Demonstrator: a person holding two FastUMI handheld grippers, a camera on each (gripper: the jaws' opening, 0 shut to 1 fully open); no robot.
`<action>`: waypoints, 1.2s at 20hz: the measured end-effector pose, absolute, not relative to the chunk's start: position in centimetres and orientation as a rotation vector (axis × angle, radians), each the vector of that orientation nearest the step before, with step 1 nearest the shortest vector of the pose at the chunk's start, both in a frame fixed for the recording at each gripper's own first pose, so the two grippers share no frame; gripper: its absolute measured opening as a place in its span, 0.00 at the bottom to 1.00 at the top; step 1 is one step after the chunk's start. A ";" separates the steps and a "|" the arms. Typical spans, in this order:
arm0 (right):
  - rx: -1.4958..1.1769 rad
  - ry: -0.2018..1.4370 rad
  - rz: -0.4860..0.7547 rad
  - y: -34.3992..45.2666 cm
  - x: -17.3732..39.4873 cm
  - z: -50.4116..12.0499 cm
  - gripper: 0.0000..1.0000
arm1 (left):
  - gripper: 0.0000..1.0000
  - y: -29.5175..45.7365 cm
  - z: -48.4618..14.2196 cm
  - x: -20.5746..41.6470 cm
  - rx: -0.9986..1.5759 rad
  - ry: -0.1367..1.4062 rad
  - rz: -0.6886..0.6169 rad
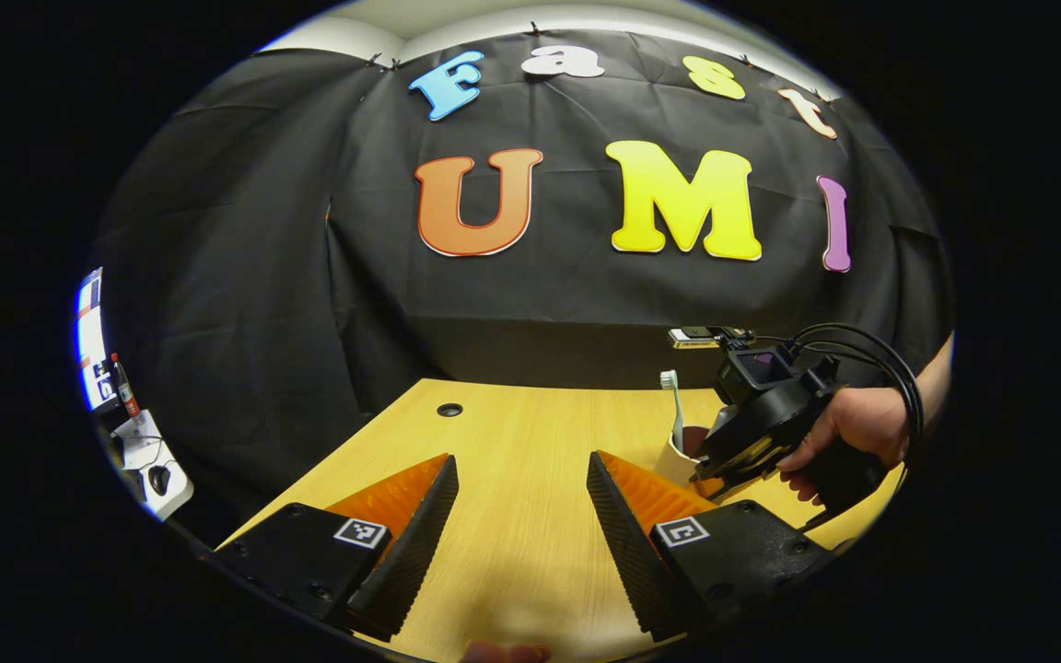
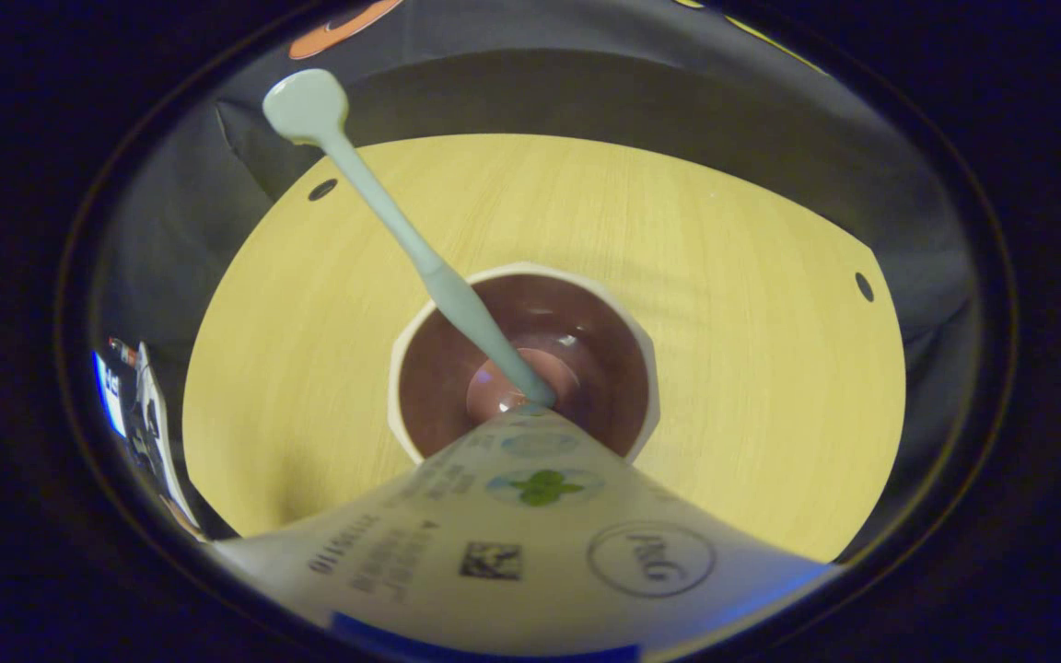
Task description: Put the toothbrush and toothpaste on the desktop into the cup, then pick up the cup and place it on the coaster on the desktop.
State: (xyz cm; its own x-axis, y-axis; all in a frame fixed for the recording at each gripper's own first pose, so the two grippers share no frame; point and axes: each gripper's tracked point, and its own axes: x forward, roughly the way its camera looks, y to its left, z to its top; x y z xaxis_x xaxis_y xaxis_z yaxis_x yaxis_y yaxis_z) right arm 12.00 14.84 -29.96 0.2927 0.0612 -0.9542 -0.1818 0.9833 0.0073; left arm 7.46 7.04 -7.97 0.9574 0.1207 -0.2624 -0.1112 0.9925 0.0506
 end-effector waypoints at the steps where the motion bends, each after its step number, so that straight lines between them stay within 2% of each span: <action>1: -0.115 1.269 0.167 15.0 11.8 -30.3 0.81 | 0.90 7.3 -8.0 7.1 0.035 0.271 0.126; 5: -0.117 1.329 0.163 15.4 10.8 -32.0 0.80 | 0.90 8.2 -8.0 6.0 0.032 0.281 0.145; 12: -0.107 1.235 0.172 15.2 9.6 -29.1 0.79 | 0.90 6.8 -6.4 5.7 0.042 0.248 0.116; 16: -0.064 1.176 0.162 13.0 6.7 -26.2 0.92 | 0.91 4.4 -4.8 6.4 0.038 0.231 0.092; 17: -0.072 1.137 0.159 11.9 6.1 -25.0 0.95 | 0.94 3.4 -4.4 6.7 0.032 0.227 0.076; 19: -0.093 1.041 0.141 9.3 5.1 -22.2 0.96 | 0.96 1.0 -3.4 7.3 0.033 0.214 0.040; 24: -0.098 0.655 0.050 1.5 5.6 -10.4 0.95 | 0.96 -4.8 0.7 8.9 0.056 0.156 -0.049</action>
State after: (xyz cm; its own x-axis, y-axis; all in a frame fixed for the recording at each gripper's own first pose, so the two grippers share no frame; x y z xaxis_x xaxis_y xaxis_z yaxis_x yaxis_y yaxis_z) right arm 5.61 1.50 -10.44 0.7919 0.0154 -0.6104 -0.0773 0.9942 -0.0752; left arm 8.89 -4.77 0.71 0.9867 -0.0443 -0.1563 0.0530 0.9972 0.0521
